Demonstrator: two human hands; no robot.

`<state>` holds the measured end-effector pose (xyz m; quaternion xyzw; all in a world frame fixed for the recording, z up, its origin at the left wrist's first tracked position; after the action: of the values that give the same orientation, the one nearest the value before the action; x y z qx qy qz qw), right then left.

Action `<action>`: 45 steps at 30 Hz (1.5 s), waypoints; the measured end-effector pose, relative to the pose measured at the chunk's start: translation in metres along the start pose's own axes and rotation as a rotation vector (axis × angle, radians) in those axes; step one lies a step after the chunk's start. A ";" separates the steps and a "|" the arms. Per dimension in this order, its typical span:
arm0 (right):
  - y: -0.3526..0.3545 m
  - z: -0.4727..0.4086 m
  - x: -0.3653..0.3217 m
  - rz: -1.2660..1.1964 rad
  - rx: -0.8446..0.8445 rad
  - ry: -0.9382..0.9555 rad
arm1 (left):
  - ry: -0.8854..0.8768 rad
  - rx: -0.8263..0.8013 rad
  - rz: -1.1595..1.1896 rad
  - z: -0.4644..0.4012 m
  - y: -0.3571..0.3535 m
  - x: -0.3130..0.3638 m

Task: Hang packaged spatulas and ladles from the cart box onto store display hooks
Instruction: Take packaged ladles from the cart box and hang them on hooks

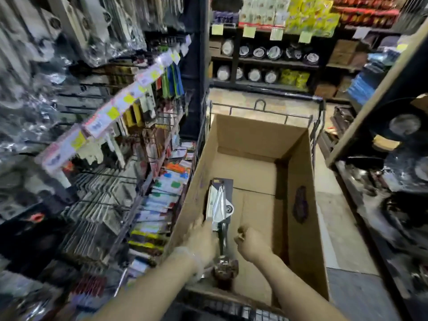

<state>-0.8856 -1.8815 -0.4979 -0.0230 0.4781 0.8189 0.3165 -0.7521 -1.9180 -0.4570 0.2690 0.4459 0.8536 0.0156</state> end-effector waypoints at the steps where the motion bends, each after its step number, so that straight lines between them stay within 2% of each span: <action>1: -0.009 -0.016 0.005 -0.039 -0.025 -0.025 | 0.013 -0.033 0.003 -0.015 -0.008 -0.004; 6: -0.037 -0.073 0.025 -0.281 -0.074 -0.148 | 0.088 -0.125 0.096 -0.064 -0.032 -0.030; 10: -0.053 -0.113 0.027 -0.417 -0.093 -0.175 | 0.159 -0.145 0.184 -0.090 -0.048 -0.053; 18: -0.068 -0.138 0.034 -0.451 -0.075 -0.218 | 0.280 -0.159 0.281 -0.116 -0.066 -0.063; 23: -0.063 -0.135 0.031 -0.446 -0.086 -0.167 | 0.306 -0.149 0.288 -0.121 -0.069 -0.055; 25: -0.060 -0.133 0.030 -0.553 -0.087 -0.121 | 0.312 -0.119 0.303 -0.124 -0.066 -0.054; 27: -0.058 -0.130 0.034 -0.765 -0.101 -0.070 | 0.319 -0.073 0.350 -0.126 -0.061 -0.056; 30: -0.056 -0.123 0.031 -1.008 -0.212 0.014 | 0.292 -0.067 0.495 -0.130 -0.062 -0.059; 33: -0.050 -0.116 0.021 -1.018 -0.318 0.069 | 0.251 -0.070 0.689 -0.132 -0.064 -0.062; 37: -0.066 -0.108 0.026 -1.017 -0.524 -0.012 | 0.294 0.069 0.866 -0.125 -0.058 -0.083; 39: -0.071 -0.112 0.037 -1.050 -0.477 -0.100 | 0.315 0.135 0.886 -0.121 -0.056 -0.089; 41: -0.069 -0.122 0.045 -1.003 -0.322 -0.144 | 0.323 0.157 0.924 -0.120 -0.056 -0.089; 43: -0.072 -0.131 0.041 -0.922 -0.237 -0.149 | 0.361 0.163 1.001 -0.119 -0.061 -0.092; 45: -0.073 -0.140 0.034 -0.739 -0.196 -0.127 | 0.398 0.177 1.096 -0.117 -0.067 -0.095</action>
<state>-0.9100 -1.9514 -0.6418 -0.1730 0.3365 0.6914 0.6155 -0.7404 -1.9911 -0.6046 0.2952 0.3060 0.7308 -0.5340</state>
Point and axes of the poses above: each hand's wrist, its own z-axis away from the middle knuckle, its own y-axis out of the back of the hand, x = y × z, the point moved 10 cm from there along -z, towards the middle knuckle, and after that the axes turned 8 degrees about -x, right-handed, at the moved point
